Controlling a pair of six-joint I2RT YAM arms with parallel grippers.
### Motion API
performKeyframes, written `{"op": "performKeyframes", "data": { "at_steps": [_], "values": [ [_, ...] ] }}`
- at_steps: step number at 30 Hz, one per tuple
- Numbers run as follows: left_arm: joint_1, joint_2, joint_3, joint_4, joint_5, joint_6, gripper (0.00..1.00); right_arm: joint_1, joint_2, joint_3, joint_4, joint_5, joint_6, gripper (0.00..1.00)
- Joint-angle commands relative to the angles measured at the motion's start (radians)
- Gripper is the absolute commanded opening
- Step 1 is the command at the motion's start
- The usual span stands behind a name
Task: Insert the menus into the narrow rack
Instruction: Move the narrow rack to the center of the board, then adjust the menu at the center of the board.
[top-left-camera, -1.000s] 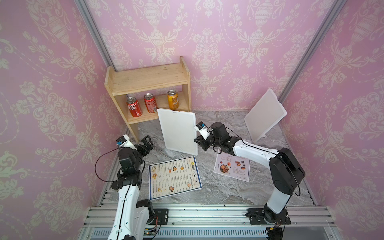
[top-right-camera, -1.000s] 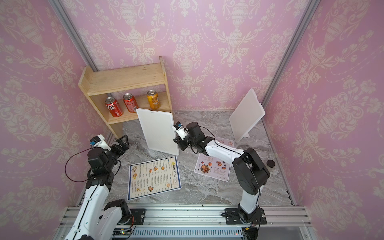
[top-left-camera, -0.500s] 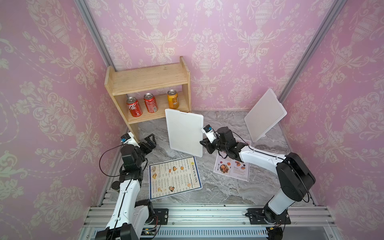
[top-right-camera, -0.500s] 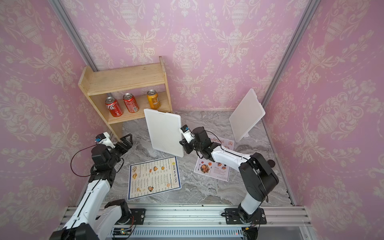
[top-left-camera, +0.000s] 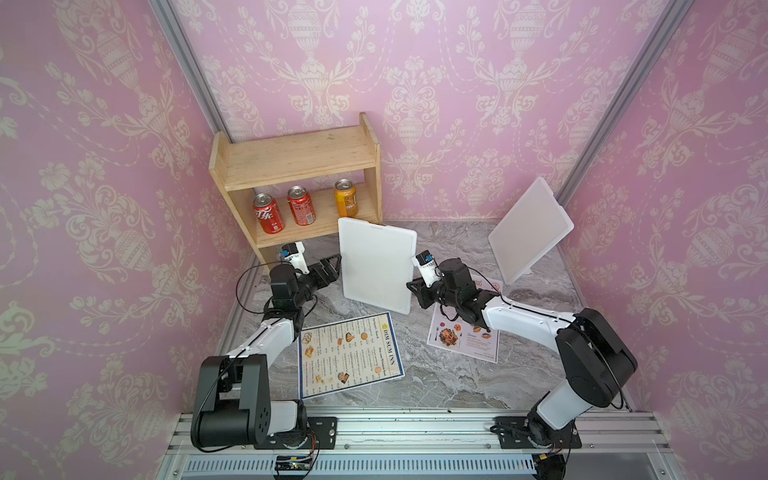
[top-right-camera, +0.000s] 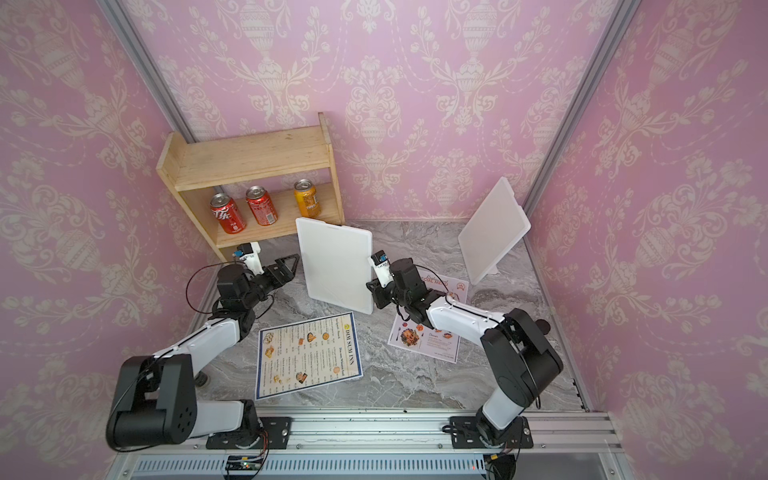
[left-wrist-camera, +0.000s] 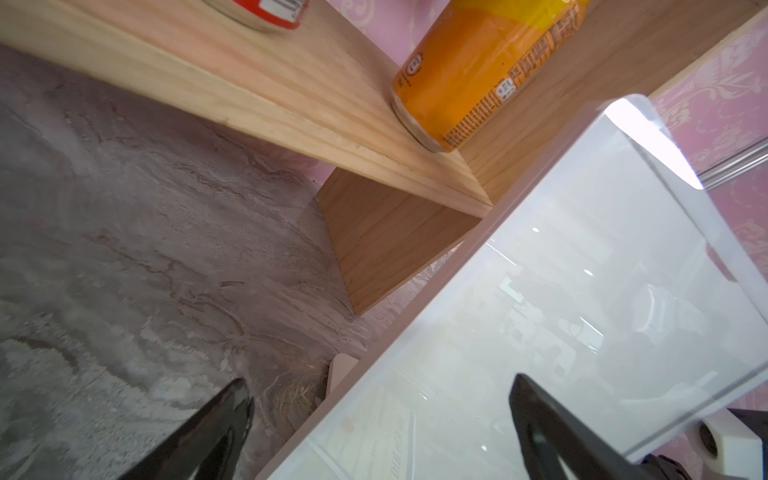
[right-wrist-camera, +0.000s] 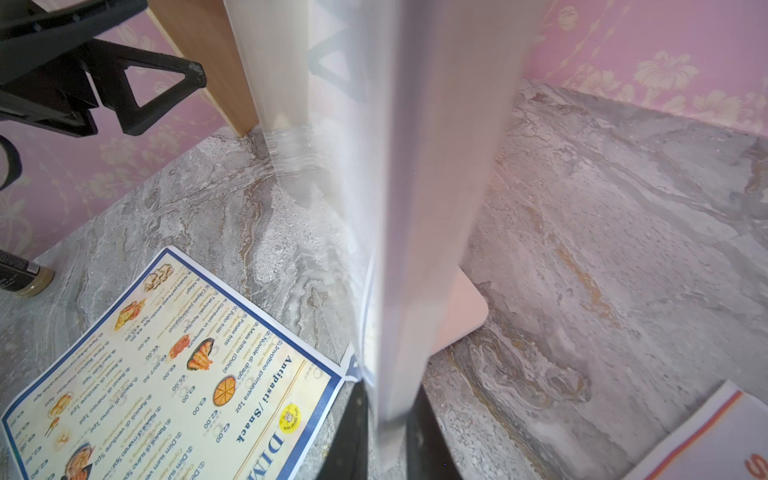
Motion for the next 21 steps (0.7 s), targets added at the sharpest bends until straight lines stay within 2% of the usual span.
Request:
{"op": "performKeyframes", "data": {
  "at_steps": [1, 4, 11, 15, 17, 21],
  "values": [
    [-0.004, 0.059, 0.031, 0.204, 0.113, 0.013, 0.98, 0.002, 0.093, -0.062, -0.414, 0.214, 0.09, 0.11],
    [-0.004, 0.111, 0.025, 0.318, 0.163, -0.014, 0.99, 0.007, 0.085, -0.076, -0.412, 0.276, 0.127, 0.2],
    [-0.004, 0.21, 0.0, 0.526, 0.245, -0.084, 0.98, 0.021, 0.056, -0.154, -0.374, 0.3, 0.179, 0.25],
    [-0.006, 0.258, -0.013, 0.638, 0.277, -0.143, 0.98, 0.04, 0.042, -0.176, -0.355, 0.33, 0.195, 0.32],
    [-0.009, 0.262, -0.025, 0.666, 0.278, -0.146, 0.98, 0.041, 0.021, -0.187, -0.35, 0.338, 0.195, 0.36],
    [-0.031, 0.239, -0.029, 0.605, 0.274, -0.097, 0.98, 0.042, -0.04, -0.2, -0.36, 0.349, 0.19, 0.43]
  ]
}}
